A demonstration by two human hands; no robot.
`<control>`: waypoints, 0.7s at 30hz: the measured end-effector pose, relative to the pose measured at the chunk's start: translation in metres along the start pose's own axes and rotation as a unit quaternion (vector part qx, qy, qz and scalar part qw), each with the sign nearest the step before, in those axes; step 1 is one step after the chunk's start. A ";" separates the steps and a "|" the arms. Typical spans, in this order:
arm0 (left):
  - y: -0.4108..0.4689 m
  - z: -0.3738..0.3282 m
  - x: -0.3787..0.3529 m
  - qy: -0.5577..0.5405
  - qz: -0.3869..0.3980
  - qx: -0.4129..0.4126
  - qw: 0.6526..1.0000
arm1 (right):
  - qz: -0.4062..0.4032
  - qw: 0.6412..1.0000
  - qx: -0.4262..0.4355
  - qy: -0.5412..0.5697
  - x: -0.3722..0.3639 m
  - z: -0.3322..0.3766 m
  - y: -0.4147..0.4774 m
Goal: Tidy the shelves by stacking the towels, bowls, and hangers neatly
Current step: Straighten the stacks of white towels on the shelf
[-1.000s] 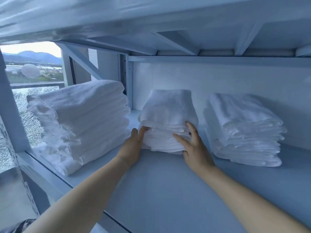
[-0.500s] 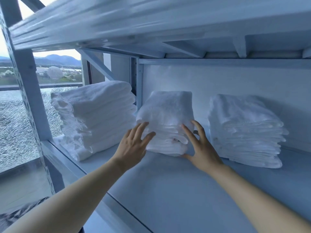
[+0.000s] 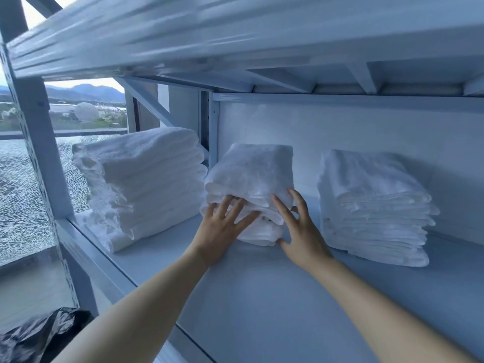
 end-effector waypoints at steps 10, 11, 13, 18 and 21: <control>0.009 0.008 0.002 -0.020 0.050 -0.003 0.999 | 0.008 1.000 -0.002 -0.002 -0.004 -0.002 -0.002; 0.009 0.009 0.001 -0.022 0.055 -0.012 0.998 | 0.006 1.000 -0.003 0.000 -0.004 -0.002 -0.003; 0.008 0.009 0.001 -0.024 0.055 -0.021 0.998 | 0.001 1.000 0.000 0.005 -0.003 -0.003 -0.004; 0.002 0.003 0.004 -0.027 -0.001 -0.027 0.999 | -0.015 1.000 0.000 0.013 -0.003 -0.003 -0.007; 0.003 0.001 0.007 -0.023 -0.005 -0.017 1.000 | -0.016 0.999 -0.004 0.029 -0.005 -0.003 -0.007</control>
Point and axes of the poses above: each hand's wrist, its own y-axis towards the middle knuckle, its own x-axis out of the back of the hand, z = x × y, the point moved 6 cm from there along y, towards the middle knuckle, and after that the axes turned 4 degrees about -y, right-handed, at the moved point
